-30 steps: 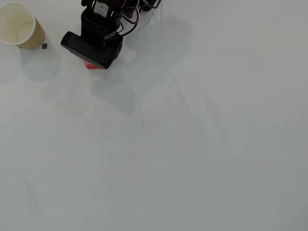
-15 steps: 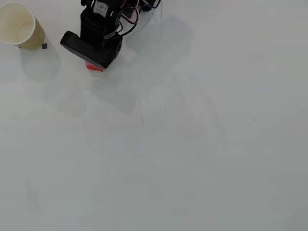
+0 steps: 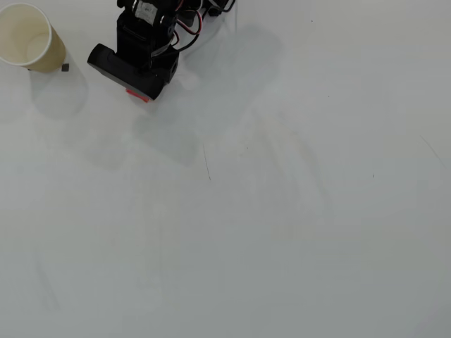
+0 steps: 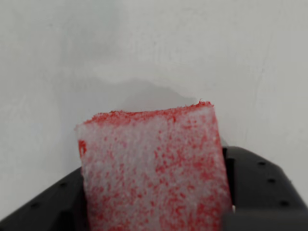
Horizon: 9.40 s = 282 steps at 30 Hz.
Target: Pick up the cube and drop it in the cup.
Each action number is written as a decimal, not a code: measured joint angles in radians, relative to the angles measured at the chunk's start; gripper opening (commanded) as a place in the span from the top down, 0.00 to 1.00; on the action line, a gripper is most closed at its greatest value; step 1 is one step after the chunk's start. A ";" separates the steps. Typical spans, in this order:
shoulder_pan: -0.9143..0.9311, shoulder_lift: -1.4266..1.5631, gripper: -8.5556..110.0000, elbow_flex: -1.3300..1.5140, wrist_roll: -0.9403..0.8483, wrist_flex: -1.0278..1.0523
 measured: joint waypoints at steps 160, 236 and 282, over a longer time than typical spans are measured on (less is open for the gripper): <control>0.684 -0.196 0.79 -0.690 0.012 0.098; 0.640 -0.196 0.56 -0.690 0.012 0.086; 0.537 -0.196 0.93 -0.618 0.006 -0.066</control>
